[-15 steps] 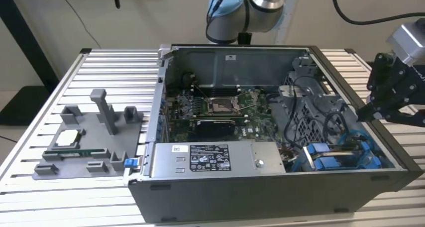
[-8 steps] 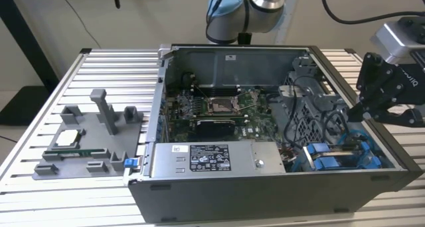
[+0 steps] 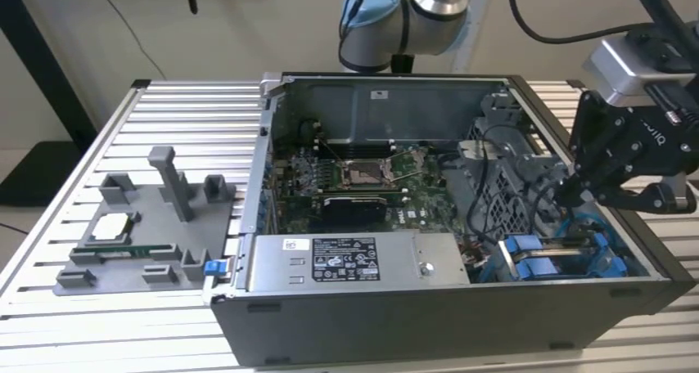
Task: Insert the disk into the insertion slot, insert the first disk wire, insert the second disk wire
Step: 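Insert the second disk wire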
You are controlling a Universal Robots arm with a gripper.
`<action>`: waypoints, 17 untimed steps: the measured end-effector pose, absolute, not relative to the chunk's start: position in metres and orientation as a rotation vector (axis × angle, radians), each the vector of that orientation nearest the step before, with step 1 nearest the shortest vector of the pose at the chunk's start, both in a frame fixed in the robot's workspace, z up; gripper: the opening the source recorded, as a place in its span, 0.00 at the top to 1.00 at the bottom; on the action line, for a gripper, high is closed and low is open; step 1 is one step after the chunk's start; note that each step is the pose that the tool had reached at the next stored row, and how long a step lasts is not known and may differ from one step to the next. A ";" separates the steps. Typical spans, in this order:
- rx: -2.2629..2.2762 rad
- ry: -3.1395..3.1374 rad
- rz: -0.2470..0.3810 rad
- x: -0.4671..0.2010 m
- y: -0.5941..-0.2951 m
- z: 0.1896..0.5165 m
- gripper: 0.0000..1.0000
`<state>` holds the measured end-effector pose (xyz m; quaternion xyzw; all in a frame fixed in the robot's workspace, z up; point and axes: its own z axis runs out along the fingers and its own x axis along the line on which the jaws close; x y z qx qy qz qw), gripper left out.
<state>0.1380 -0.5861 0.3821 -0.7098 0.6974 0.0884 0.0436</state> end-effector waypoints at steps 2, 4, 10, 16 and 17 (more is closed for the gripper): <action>-2.185 2.149 0.242 0.135 -0.586 0.382 1.00; -2.199 2.164 0.215 0.132 -0.586 0.382 1.00; -2.210 2.176 0.173 0.123 -0.586 0.377 1.00; -2.206 2.171 0.163 0.122 -0.586 0.367 1.00; -2.205 2.170 0.164 0.122 -0.586 0.366 1.00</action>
